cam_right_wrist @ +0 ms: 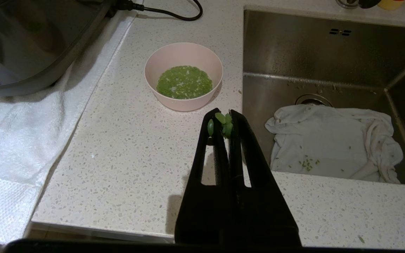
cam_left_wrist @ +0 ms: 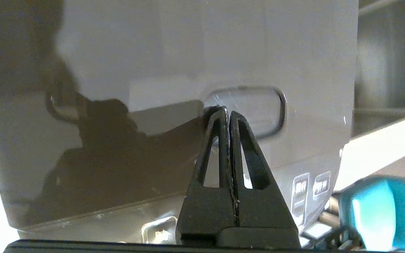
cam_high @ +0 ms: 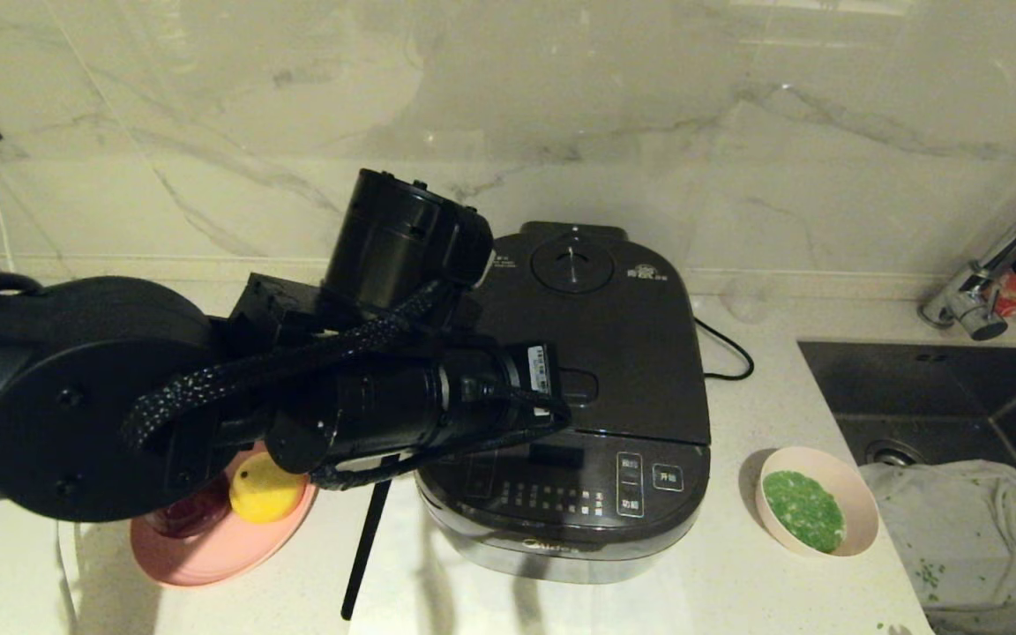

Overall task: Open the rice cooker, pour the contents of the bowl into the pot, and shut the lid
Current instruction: Open the rice cooker

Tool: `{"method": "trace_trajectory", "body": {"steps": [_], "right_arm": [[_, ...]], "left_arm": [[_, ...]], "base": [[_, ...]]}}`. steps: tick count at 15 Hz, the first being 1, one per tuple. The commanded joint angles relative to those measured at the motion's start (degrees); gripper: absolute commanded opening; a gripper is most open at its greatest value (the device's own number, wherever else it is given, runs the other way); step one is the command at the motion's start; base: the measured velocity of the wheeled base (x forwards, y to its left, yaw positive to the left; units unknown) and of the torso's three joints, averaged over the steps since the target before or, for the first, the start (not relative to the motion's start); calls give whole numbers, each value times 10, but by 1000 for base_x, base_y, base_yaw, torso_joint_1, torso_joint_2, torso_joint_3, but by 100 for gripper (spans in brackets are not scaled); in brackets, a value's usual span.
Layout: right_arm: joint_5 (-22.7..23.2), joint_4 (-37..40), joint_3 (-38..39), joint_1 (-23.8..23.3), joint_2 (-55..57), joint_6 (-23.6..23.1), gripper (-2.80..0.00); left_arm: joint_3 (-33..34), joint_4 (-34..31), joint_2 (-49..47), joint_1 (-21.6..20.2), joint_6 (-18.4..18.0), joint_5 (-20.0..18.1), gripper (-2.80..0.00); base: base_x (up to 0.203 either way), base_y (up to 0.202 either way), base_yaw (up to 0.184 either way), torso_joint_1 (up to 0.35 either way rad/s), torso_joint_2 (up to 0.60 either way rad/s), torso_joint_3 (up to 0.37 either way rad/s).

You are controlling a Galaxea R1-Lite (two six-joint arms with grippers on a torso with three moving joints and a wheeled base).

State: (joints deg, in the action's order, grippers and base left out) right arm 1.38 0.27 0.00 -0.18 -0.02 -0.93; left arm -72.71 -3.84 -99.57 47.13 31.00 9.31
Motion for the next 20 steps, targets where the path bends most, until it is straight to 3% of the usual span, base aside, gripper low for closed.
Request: {"method": "trace_trajectory", "body": {"steps": [1,8,13,16,19,20], "right_arm": [[0,0,0,0,0,0,-280],[0,0,0,0,0,0,-280],[0,0,0,0,0,0,-280],[0,0,0,0,0,0,-280],[0,0,0,0,0,0,-280],[0,0,0,0,0,0,-280]], "left_arm": [[-18,2,29,0,2,4,-280],[-46,4,133,0,-6,6,-280],[-54,4,253,2,-92,45,-280],[10,3,311,3,-105,42,-280],[138,14,344,8,-107,3,-280],[179,45,338,9,-106,-4,-280]], "base": [[0,0,0,0,0,0],[0,0,0,0,0,0],[0,0,0,0,0,0],[0,0,0,0,0,0],[0,0,0,0,0,0],[0,0,0,0,0,0]]}}
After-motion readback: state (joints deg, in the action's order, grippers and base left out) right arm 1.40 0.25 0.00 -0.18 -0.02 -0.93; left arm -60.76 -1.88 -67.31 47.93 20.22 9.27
